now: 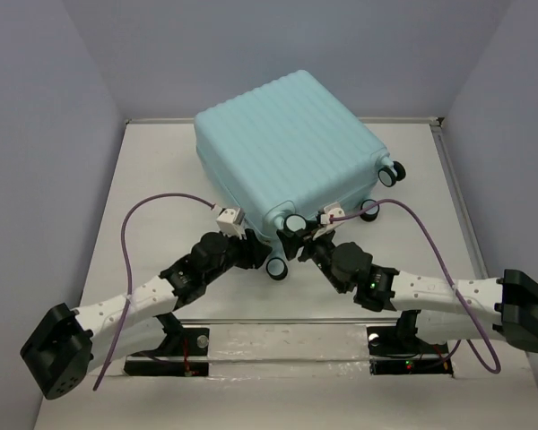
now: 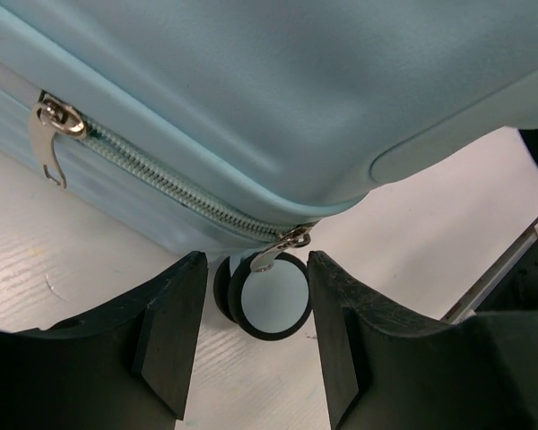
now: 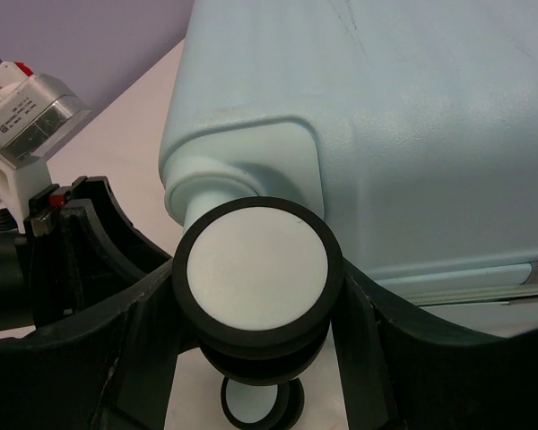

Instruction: Pack the luggage

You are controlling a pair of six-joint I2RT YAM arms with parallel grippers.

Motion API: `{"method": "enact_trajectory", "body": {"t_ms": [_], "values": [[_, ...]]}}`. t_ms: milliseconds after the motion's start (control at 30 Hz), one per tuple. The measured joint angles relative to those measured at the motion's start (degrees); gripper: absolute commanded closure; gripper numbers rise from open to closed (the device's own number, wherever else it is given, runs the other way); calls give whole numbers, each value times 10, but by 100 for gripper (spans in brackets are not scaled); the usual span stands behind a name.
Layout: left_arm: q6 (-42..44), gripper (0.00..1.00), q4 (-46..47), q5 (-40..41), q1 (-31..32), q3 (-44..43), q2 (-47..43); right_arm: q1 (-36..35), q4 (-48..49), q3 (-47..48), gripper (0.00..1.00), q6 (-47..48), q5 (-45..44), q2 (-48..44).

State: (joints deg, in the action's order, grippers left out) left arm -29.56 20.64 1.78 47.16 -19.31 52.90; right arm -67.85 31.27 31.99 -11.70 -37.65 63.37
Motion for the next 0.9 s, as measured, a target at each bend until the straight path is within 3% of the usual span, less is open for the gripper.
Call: {"method": "enact_trajectory", "body": {"t_ms": [400,667,800,900], "values": [[6,57,14,-9,2,-17,39,1,0,0,93,-7,2,1],[-3,73,21,-9,12,-18,46,4,3,0,93,-16,8,4],[-9,92,20,3,15,-18,45,4,4,0,93,-19,8,5],[-13,94,25,3,20,-18,37,4,4,0,93,-21,10,5]]}}
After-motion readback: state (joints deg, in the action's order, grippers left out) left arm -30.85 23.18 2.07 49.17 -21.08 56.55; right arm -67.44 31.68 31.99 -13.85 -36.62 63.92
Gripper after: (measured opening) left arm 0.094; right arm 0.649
